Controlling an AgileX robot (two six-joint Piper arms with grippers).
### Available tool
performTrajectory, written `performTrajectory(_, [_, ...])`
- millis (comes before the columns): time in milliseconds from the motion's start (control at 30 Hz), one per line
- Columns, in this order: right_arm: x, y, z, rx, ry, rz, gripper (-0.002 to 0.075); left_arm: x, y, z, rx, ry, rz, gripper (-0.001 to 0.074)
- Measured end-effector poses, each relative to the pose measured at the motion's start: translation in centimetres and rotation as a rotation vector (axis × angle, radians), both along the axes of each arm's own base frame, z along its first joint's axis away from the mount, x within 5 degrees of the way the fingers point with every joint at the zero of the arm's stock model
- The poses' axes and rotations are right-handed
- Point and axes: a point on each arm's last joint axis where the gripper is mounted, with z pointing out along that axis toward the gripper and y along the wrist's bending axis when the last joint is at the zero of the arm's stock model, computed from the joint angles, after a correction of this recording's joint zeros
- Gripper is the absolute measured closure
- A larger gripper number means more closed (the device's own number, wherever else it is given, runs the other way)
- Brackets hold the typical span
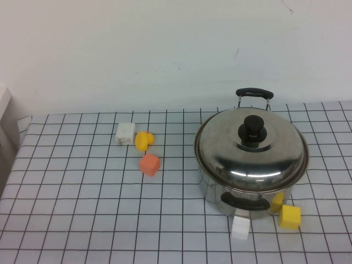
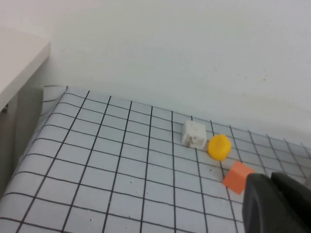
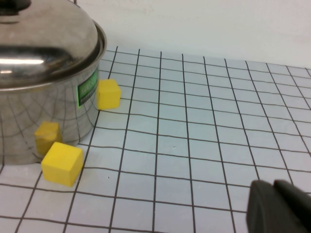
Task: Cover the pot
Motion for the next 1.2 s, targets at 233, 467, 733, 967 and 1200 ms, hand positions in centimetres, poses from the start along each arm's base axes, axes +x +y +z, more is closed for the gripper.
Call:
performTrajectory(233, [0.0,0.0,0.0,0.0,0.0,0.0,0.0717,-0.7,0.0,-1.4,-0.068,0.137,0.01,0.0736])
performTrajectory(467, [0.0,0.0,0.0,0.0,0.0,0.0,0.0717,-0.8,-0.1,-1.6,0.064,0.159,-0.032,0.0736])
performTrajectory(733, [0.0,0.0,0.0,0.0,0.0,0.0,0.0717,-0.8,-0.3,-1.6,0.146,0.154,-0.061,0.0736])
performTrajectory(967, [0.0,0.0,0.0,0.0,0.0,0.0,0.0717,-0.8,-0.3,-1.6,0.168,0.152,-0.068,0.0736])
performTrajectory(1200, [0.0,0.0,0.0,0.0,0.0,0.0,0.0717,-0.8,-0.3,-1.6,0.185,0.15,-0.076,0.0736])
